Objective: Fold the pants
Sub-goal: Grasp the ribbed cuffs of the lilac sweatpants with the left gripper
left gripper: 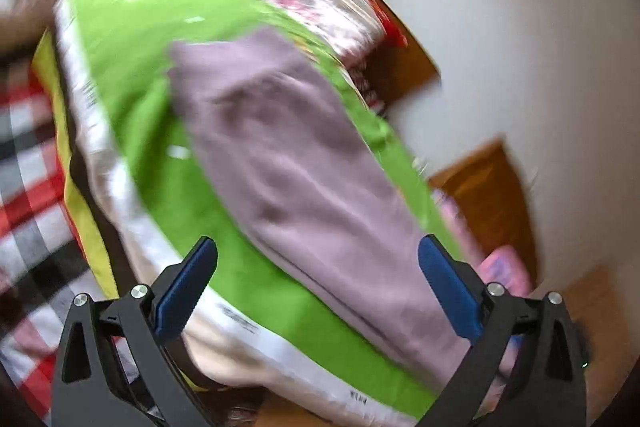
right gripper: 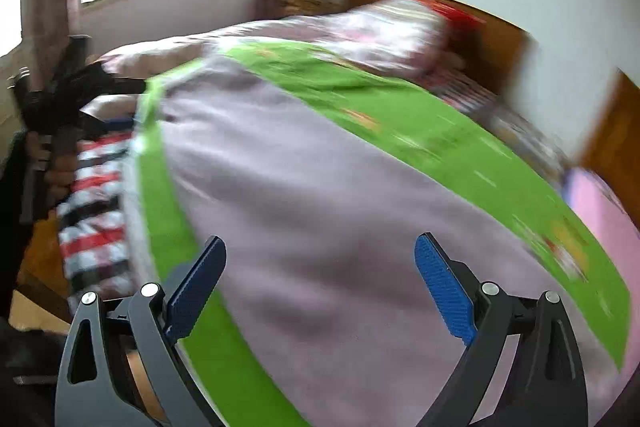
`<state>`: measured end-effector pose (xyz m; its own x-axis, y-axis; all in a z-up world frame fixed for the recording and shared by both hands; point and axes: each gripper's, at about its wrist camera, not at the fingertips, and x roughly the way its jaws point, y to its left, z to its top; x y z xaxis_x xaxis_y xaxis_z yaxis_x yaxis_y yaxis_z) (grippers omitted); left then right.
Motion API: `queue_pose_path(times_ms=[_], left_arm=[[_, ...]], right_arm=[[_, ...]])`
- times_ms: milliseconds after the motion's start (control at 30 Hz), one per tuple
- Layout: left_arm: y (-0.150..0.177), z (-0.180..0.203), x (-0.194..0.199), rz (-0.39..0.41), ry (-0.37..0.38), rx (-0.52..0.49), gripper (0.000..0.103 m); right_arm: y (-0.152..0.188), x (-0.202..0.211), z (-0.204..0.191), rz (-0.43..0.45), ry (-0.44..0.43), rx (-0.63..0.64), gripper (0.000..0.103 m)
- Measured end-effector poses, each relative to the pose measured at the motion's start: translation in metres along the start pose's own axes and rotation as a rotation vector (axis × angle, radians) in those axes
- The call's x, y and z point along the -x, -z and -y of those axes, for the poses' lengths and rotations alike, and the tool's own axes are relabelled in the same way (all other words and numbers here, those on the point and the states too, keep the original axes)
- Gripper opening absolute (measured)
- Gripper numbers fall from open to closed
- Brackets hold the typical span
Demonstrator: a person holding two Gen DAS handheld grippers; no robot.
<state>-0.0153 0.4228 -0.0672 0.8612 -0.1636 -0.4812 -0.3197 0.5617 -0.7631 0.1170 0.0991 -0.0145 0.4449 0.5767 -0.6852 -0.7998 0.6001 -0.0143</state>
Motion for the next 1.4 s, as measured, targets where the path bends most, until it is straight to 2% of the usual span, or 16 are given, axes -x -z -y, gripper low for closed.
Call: queue_pose_path(times_ms=[100, 267, 400, 500, 633, 667, 700, 733, 800, 867, 967, 1133, 1267, 1300, 1367, 1400], left_arm=[[-0.017, -0.029, -0.002, 0.002, 0.068, 0.092, 0.094], [-0.037, -0.049, -0.017, 0.022, 0.104, 0.163, 0.090], [-0.042, -0.062, -0.015, 0.051, 0.107, 0.206, 0.091], [-0.045, -0.067, -0.007, 0.075, 0.098, 0.210, 0.092], [-0.046, -0.070, 0.008, 0.099, 0.086, 0.206, 0.092], [-0.045, -0.070, 0.010, 0.104, 0.094, 0.210, 0.092], [-0.044, -0.071, 0.012, 0.105, 0.105, 0.214, 0.092], [-0.044, -0.071, 0.012, 0.103, 0.109, 0.214, 0.092], [-0.043, -0.072, 0.010, 0.094, 0.118, 0.215, 0.092], [-0.042, -0.072, 0.010, 0.076, 0.137, 0.210, 0.092], [-0.041, -0.067, -0.005, 0.031, 0.158, 0.197, 0.092], [-0.042, -0.068, -0.035, -0.028, 0.241, 0.257, 0.092], [-0.045, -0.069, -0.050, -0.031, 0.220, 0.270, 0.093], [-0.044, -0.069, -0.049, -0.027, 0.225, 0.273, 0.094], [-0.042, -0.068, -0.049, -0.034, 0.231, 0.273, 0.094], [-0.041, -0.067, -0.050, -0.041, 0.234, 0.271, 0.094]], right_arm=[[-0.038, -0.044, -0.017, 0.002, -0.193, -0.077, 0.092], [-0.071, -0.097, -0.047, -0.040, -0.243, -0.093, 0.092], [-0.091, -0.118, -0.098, -0.029, -0.273, 0.075, 0.083], [-0.099, -0.145, -0.139, -0.070, -0.277, 0.242, 0.064], [-0.110, -0.181, -0.164, -0.117, -0.259, 0.320, 0.054], [-0.113, -0.191, -0.167, -0.136, -0.263, 0.320, 0.051], [-0.114, -0.197, -0.170, -0.147, -0.266, 0.322, 0.043], [-0.116, -0.200, -0.171, -0.154, -0.262, 0.325, 0.029], [-0.118, -0.201, -0.169, -0.150, -0.254, 0.312, 0.012], [-0.123, -0.198, -0.161, -0.133, -0.278, 0.265, 0.007], [-0.126, -0.188, -0.153, -0.113, -0.338, 0.230, 0.006], [-0.119, -0.190, -0.157, -0.165, -0.338, 0.275, 0.006], [-0.110, -0.196, -0.156, -0.183, -0.330, 0.271, 0.007], [-0.110, -0.194, -0.152, -0.178, -0.330, 0.252, 0.010], [-0.113, -0.187, -0.139, -0.177, -0.325, 0.184, 0.031], [-0.113, -0.181, -0.129, -0.165, -0.326, 0.140, 0.075]])
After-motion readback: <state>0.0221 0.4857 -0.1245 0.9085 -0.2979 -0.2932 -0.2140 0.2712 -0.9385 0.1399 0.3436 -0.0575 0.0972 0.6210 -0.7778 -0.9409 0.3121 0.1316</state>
